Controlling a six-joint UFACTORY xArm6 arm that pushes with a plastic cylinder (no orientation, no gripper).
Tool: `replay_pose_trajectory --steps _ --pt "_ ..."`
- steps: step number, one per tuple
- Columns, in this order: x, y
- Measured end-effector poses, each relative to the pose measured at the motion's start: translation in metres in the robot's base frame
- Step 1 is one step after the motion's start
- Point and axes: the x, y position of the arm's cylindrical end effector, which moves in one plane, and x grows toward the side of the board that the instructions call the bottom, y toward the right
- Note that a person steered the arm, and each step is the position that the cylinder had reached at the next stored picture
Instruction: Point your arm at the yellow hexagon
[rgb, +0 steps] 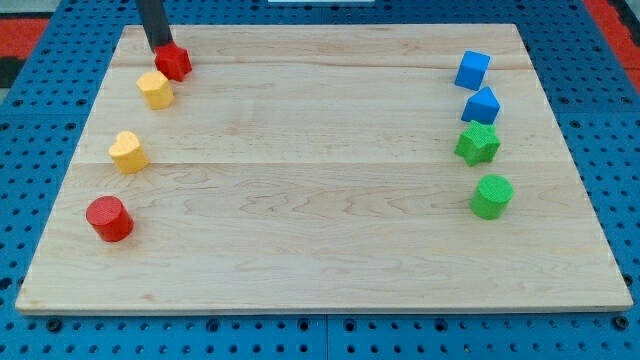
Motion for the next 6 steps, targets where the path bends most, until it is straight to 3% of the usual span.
replay_pose_trajectory --steps 4,6 --pt "0.07 -0.034" --pt "0.091 0.005"
